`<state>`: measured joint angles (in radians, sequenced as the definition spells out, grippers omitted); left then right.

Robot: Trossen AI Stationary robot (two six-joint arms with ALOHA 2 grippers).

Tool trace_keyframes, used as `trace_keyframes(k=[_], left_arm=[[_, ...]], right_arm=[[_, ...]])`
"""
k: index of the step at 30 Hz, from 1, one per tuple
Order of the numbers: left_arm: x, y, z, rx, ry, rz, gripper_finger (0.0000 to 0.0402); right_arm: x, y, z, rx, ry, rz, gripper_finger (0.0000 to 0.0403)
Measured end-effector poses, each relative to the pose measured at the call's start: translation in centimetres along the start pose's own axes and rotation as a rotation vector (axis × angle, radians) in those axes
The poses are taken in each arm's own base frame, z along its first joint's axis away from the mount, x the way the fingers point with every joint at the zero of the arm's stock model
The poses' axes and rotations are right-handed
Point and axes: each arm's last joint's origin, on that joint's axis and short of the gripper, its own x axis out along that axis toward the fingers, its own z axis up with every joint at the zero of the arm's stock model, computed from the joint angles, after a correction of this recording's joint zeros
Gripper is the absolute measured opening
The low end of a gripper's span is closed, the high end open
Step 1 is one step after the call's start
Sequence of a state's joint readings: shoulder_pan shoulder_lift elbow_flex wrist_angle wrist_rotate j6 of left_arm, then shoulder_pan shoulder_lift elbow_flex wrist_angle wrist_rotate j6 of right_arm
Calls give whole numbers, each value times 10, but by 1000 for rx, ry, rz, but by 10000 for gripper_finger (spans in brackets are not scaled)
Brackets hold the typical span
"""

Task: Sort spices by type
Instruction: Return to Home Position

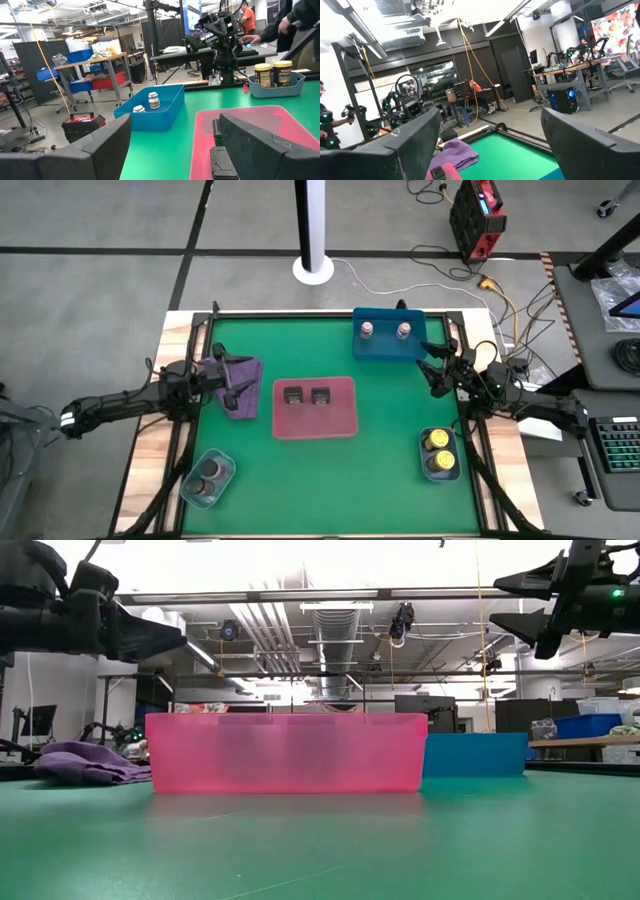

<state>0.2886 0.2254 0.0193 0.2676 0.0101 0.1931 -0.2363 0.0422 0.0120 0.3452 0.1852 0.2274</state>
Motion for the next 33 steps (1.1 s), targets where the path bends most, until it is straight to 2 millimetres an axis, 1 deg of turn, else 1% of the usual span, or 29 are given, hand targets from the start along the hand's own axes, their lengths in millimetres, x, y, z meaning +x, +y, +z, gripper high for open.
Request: trace_keyframes(k=[5, 20, 33], left_arm=[[1, 0, -1, 0, 7, -1, 283], [2, 0, -3, 0, 27, -5, 283], [3, -1, -4, -1, 41, -8, 283]], right_arm=[[0, 0, 0, 0, 0, 0, 338], [0, 0, 0, -1, 0, 0, 318], [0, 0, 0, 0, 0, 0, 340]])
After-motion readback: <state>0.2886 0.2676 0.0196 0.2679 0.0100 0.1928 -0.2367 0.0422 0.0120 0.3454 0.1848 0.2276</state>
